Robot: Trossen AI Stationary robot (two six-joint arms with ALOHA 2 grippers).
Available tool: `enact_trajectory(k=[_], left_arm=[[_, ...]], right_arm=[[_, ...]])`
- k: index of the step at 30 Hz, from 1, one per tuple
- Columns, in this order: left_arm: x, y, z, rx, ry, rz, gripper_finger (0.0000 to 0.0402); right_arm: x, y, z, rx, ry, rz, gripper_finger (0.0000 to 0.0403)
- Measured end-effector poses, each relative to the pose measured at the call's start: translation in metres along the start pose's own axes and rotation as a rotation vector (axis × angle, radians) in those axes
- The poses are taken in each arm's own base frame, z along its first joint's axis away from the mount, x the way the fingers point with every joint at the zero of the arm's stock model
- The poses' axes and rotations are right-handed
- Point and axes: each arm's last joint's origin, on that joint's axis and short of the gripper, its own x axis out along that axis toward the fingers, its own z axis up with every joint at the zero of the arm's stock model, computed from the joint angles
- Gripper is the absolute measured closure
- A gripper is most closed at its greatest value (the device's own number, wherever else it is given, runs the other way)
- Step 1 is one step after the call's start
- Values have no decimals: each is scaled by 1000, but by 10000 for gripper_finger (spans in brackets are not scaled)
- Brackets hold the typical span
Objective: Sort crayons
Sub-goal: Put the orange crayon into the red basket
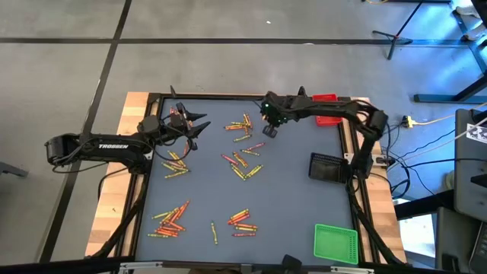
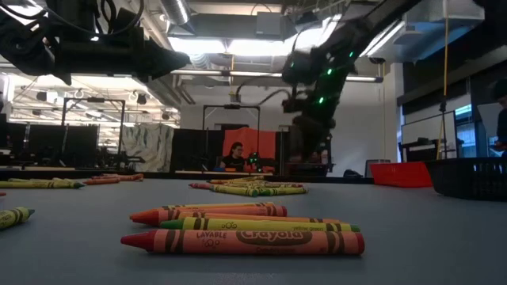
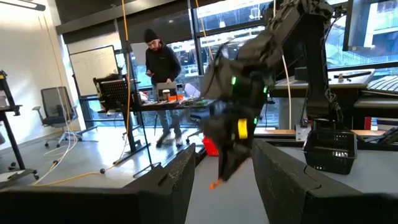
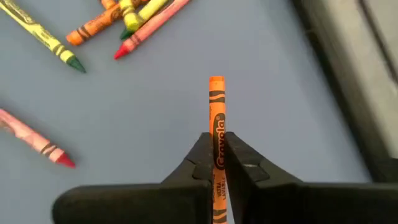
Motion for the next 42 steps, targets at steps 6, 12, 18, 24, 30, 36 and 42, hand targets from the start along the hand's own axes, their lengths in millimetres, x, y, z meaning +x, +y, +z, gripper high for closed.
enact_trajectory(k=[6, 12, 18, 24, 30, 36, 42], left_arm=[[0, 0, 0, 0, 0, 0, 257], [0, 0, 0, 0, 0, -1, 257], [0, 0, 0, 0, 0, -1, 257], [0, 0, 0, 0, 0, -1, 257], [0, 0, 0, 6, 0, 0, 257], [0, 0, 0, 6, 0, 0, 257], [0, 0, 0, 6, 0, 0, 257]], right_arm=[[-51, -10, -5, 15, -46, -49, 383], [-93, -26, -18, 74, -66, -100, 385], [-113, -46, -43, 144, -63, -133, 385], [-109, -72, -83, 273, -35, -194, 385], [-92, -97, -115, 397, 22, -255, 385], [-69, -116, -142, 519, 18, -303, 385], [-54, -121, -158, 584, -24, -216, 385]])
